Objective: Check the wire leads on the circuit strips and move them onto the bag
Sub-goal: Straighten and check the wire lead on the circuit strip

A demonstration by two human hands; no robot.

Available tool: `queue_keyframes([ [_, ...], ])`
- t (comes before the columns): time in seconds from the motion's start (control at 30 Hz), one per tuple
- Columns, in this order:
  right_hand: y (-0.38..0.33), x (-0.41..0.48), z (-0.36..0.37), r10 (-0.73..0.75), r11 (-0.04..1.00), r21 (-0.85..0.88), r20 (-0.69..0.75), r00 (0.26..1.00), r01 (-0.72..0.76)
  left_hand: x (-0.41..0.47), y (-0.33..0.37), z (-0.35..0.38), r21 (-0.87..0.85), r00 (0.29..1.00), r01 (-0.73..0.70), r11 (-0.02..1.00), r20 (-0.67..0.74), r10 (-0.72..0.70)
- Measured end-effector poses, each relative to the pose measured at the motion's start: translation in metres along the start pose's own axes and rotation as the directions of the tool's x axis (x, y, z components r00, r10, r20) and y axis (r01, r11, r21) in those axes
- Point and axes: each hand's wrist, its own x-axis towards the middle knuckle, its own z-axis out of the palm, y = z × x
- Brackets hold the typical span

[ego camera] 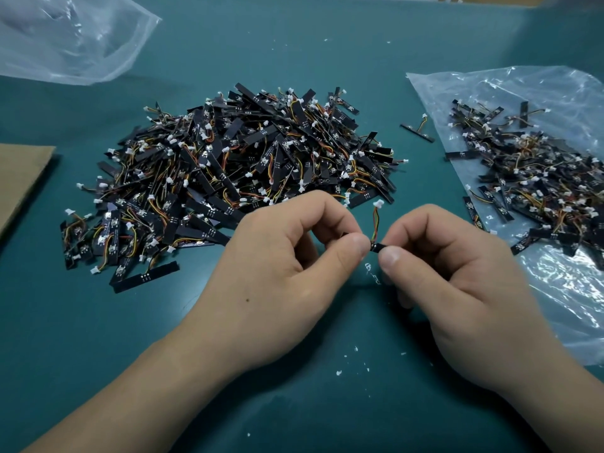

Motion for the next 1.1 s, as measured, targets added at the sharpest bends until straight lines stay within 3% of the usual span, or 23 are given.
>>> queue_keyframes([
  [1.1, 0.0021, -0.0001, 0.0011, -0.011, 1.0, 0.016, 0.011, 1.0, 0.011, -0.0004, -0.0012, 0.0006, -0.068, 0.999, 0.0, 0.998, 0.042, 0.003],
])
